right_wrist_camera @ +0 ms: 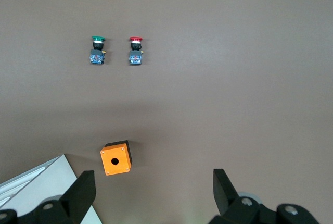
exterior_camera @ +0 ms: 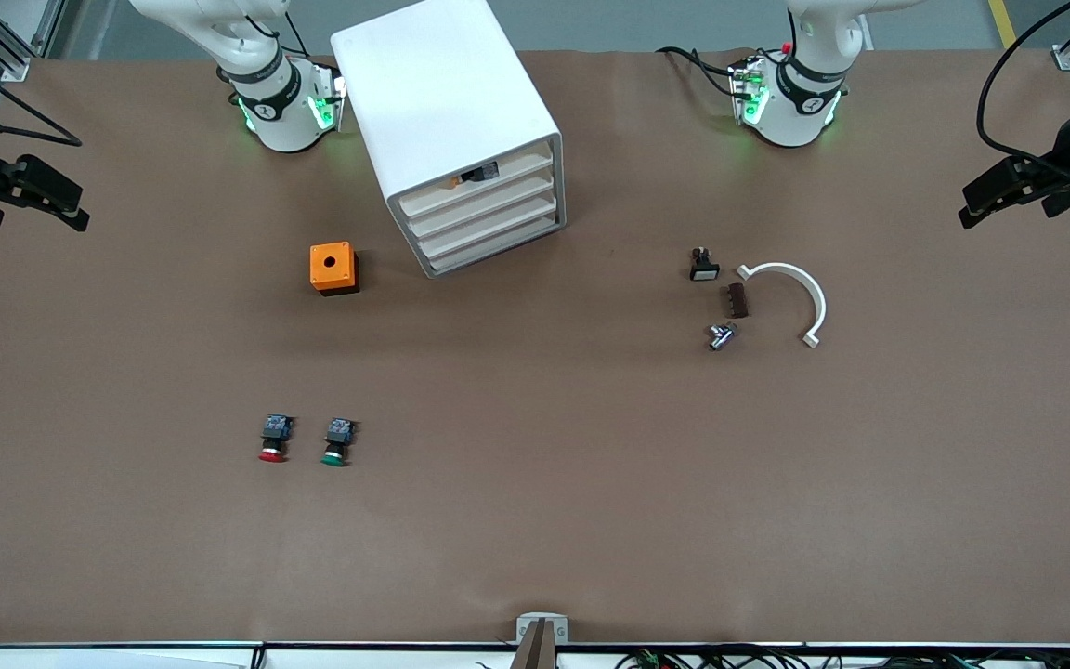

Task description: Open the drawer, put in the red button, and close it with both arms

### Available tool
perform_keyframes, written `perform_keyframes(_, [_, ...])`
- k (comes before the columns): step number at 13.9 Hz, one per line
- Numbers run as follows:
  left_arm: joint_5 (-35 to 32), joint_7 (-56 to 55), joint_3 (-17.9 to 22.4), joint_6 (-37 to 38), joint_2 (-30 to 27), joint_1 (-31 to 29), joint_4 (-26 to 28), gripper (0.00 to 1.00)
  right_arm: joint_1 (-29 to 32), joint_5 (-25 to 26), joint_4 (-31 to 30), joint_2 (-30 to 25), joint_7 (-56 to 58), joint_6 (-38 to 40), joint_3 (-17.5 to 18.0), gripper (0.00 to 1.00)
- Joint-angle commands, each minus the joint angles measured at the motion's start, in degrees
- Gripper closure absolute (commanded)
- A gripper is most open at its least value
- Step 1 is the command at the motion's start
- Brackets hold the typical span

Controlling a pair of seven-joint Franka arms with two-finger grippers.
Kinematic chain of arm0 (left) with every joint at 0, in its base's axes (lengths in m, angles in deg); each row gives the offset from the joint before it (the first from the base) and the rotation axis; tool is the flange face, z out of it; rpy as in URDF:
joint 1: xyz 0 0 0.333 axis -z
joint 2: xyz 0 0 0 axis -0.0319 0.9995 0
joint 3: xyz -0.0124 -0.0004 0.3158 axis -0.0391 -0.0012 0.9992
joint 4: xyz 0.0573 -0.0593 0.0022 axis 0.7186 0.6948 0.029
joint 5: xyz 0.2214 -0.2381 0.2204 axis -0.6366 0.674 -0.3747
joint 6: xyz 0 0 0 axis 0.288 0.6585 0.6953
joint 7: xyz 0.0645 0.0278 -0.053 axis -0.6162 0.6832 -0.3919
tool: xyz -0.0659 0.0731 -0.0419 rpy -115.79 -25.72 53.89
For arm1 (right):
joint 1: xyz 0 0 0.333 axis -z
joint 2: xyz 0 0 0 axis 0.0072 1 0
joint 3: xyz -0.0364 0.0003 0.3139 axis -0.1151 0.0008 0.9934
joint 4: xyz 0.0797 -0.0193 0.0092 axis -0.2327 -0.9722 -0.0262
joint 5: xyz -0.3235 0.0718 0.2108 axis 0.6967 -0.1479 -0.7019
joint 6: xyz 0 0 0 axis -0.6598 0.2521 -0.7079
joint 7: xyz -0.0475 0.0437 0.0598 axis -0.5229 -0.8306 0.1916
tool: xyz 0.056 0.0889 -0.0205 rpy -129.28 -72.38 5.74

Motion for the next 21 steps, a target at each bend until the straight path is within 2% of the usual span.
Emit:
perform_keyframes(1, [-0.3, 0.0, -0.3, 0.7, 0.4, -0.4, -1.1, 0.00, -0.2, 0.4, 0.8, 0.1, -0.2, 0.2, 0.0, 0.00])
perform_keyframes(5, [-0.3, 0.0, -0.3, 0.7, 1.2, -0.5, -1.5, 0.00, -0.2, 0.3, 0.8, 0.2, 0.2, 0.0, -0.1, 0.00])
perform_keyframes(7, [-0.4, 0.1, -0.3, 0.7, 3.9, -0.5, -3.5, 0.00, -0.6, 0.2, 0.8, 0.6, 0.3, 0.0, 0.0, 0.00])
perform_keyframes(12, [-0.3, -0.5, -0.4, 0.6, 10.2, -0.3, -3.5, 0.00, -2.5, 0.1, 0.7, 3.6, 0.4, -1.1, 0.1, 0.00])
perform_keyframes(14, [0.1, -0.7, -0.4, 0.1, 13.3, 0.1, -3.6, 0.00, -4.0, -0.1, 0.8, 7.0, 0.3, -2.3, 0.2, 0.00])
perform_keyframes(17, [1.3, -4.5, -0.6, -1.9, 18.4, 0.5, -4.4, 0.00, -4.8, -4.9, 0.8, 11.6, 0.5, -4.8, 0.1, 0.00])
perform_keyframes(21, [1.5, -18.7, -1.4, -5.6, 26.4, 2.8, -4.6, 0.00, -4.9, -4.6, 0.8, 20.0, 0.6, -10.4, 0.3, 0.00])
